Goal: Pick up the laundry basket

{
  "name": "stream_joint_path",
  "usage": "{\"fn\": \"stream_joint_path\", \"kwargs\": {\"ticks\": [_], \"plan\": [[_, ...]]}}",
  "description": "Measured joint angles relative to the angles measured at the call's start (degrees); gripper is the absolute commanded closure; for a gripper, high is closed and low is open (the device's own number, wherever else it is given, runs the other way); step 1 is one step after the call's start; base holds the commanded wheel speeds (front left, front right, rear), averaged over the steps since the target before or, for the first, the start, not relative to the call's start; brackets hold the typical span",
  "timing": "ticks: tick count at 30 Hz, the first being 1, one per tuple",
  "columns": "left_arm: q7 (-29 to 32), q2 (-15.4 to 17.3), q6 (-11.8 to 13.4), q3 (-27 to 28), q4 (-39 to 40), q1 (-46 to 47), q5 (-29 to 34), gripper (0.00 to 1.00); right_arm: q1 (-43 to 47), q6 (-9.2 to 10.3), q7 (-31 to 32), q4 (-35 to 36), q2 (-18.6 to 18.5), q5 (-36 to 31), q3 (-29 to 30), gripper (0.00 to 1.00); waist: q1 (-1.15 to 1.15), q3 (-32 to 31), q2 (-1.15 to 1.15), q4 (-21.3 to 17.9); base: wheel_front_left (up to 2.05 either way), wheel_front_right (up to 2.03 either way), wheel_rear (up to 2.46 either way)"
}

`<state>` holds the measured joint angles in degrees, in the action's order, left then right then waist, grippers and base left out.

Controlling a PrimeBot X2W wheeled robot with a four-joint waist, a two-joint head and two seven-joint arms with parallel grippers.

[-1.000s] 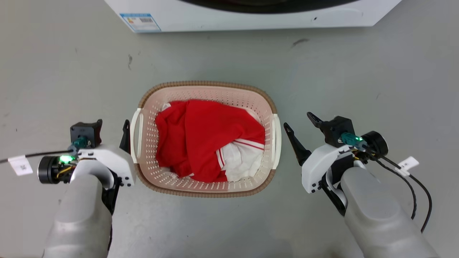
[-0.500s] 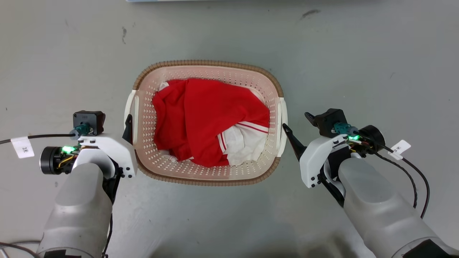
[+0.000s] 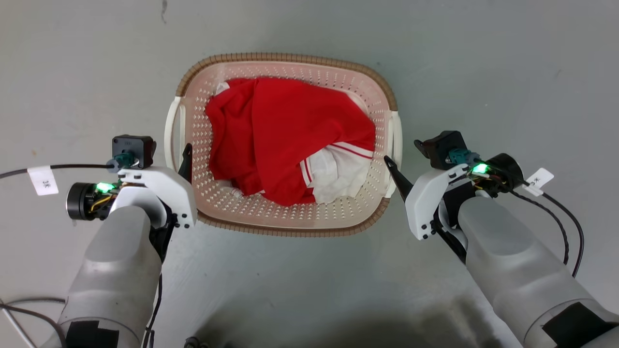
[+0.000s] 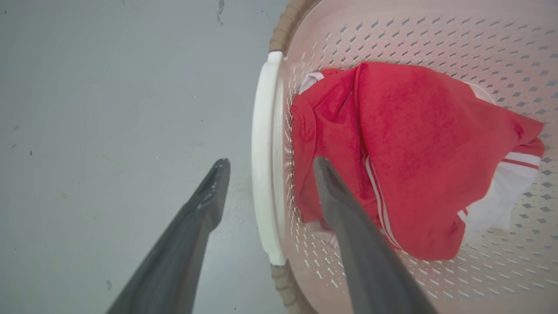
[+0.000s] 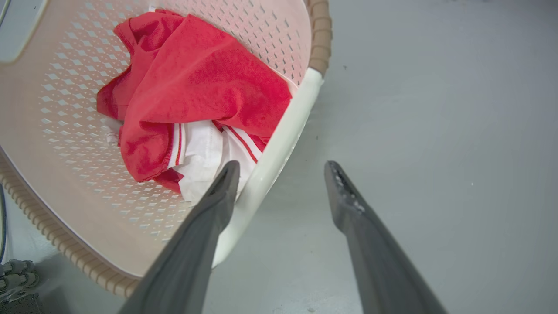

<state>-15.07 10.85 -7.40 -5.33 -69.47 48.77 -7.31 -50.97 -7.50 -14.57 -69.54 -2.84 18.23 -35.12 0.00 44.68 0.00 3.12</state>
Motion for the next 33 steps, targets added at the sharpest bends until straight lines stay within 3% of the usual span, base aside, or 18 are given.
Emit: {"fn": "stream_joint_path", "kwargs": {"ticks": [17,18,19,20,33], "plan": [[0.0,-0.5,0.0,-5.7,-3.0,3.5,-3.7,0.00,-3.2,-0.03,1.0,-2.0,0.1,2.3,-2.1,0.00,0.00,4.0,0.00,1.1,0.00,0.00,0.00],[0.0,-0.5,0.0,-6.3,-3.1,3.6,-3.8,0.00,-3.2,-0.03,1.0,-2.1,0.1,2.4,-2.1,0.43,0.00,4.1,0.00,1.1,0.00,0.00,0.00],[0.0,-0.5,0.0,-6.8,-3.2,3.8,-4.0,0.76,-3.3,-0.03,1.0,-2.2,0.1,2.4,-2.2,1.00,0.00,4.2,0.00,1.1,0.00,0.00,0.00],[0.0,-0.4,0.0,-7.1,-3.3,3.9,-4.0,1.00,-3.3,-0.04,1.0,-2.3,0.1,2.5,-2.2,1.00,0.00,4.2,0.00,1.1,0.00,0.00,0.00],[1.3,-1.0,-0.1,-11.0,-4.1,3.2,-7.2,1.00,-2.9,0.10,2.5,-2.6,0.1,4.7,-4.3,1.00,0.00,1.6,0.00,1.0,0.00,0.00,0.00]]}}
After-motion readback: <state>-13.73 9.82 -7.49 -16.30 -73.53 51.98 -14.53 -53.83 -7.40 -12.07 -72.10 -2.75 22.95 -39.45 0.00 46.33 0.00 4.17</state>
